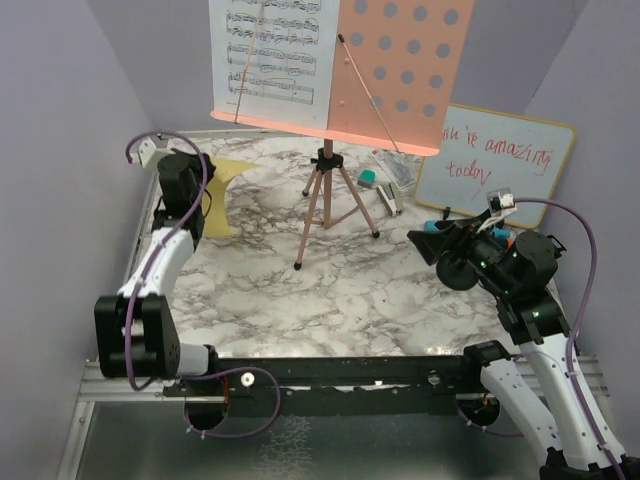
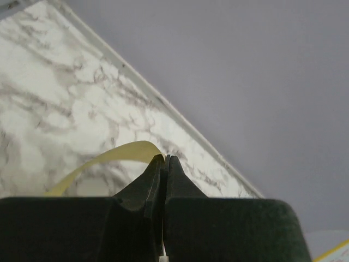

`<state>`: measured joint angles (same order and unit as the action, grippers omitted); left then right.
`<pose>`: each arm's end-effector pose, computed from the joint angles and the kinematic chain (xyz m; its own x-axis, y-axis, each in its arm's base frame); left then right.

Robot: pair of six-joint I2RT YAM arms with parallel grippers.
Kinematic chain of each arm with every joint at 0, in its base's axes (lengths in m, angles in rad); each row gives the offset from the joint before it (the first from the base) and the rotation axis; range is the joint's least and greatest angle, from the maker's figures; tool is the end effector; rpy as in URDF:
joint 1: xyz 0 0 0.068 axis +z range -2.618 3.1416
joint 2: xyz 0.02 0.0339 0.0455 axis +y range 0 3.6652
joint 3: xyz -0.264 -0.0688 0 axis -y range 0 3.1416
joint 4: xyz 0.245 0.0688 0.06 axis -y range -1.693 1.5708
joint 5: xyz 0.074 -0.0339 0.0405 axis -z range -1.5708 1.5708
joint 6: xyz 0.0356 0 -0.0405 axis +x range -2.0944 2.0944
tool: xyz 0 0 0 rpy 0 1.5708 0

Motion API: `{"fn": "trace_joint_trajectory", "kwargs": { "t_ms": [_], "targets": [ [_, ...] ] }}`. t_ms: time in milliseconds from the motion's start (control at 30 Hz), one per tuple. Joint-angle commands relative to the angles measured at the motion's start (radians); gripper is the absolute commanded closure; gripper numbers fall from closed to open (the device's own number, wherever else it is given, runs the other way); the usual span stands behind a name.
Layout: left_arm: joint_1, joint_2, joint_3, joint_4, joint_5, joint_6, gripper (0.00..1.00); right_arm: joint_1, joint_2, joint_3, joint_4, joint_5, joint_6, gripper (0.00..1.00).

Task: Pack up the instrument practice props
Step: Place the sheet music at the center of the board.

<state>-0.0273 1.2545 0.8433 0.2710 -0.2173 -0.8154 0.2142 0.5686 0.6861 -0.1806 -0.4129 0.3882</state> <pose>0.2942 -0.0004 0.3063 0.0402 -0.7122 -0.7008 -0.2297 0.6760 -0.7002 0.1340 0.0438 0.3372 -0.2789 0.2942 -0.9142 -0.5191 0.7547 0.4012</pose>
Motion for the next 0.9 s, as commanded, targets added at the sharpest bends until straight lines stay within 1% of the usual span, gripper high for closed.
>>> {"fn": "trace_joint_trajectory", "kwargs": {
  "t_ms": [0, 67, 133, 167, 233, 400, 600, 767, 867],
  "targets": [
    [0.121, 0.23, 0.295, 0.125, 0.204, 0.028, 1.0, -0.005, 0.007, 0.008, -0.004, 0.016, -0.026, 0.02],
    [0.141, 0.306, 0.441, 0.072, 0.244, 0.064, 1.0, -0.005, 0.005, 0.01, -0.006, 0.015, -0.029, 0.02],
    [0.143, 0.336, 0.534, 0.027, 0.252, 0.109, 1.0, -0.004, -0.001, 0.007, -0.007, 0.02, -0.034, 0.02],
    [0.144, 0.338, 0.552, 0.02, 0.25, 0.122, 1.0, -0.005, -0.005, 0.004, -0.006, 0.024, -0.037, 0.02],
    [0.144, 0.322, 0.538, 0.023, 0.227, 0.127, 1.0, -0.004, -0.008, -0.002, 0.001, 0.033, -0.04, 0.02],
    [0.144, 0.292, 0.367, 0.088, 0.187, 0.073, 1.0, -0.004, 0.01, -0.001, 0.008, 0.019, -0.039, 0.02],
    [0.144, 0.293, 0.055, 0.294, 0.141, -0.126, 1.0, -0.005, -0.001, -0.004, -0.006, 0.021, -0.04, 0.02],
    [0.126, 0.354, -0.106, 0.429, 0.113, -0.28, 1.0, -0.004, -0.013, -0.009, -0.013, 0.034, -0.043, 0.02],
    [0.106, 0.379, -0.184, 0.484, 0.046, -0.342, 1.0, -0.005, -0.01, -0.006, -0.017, 0.034, -0.043, 0.01]
  ]
}}
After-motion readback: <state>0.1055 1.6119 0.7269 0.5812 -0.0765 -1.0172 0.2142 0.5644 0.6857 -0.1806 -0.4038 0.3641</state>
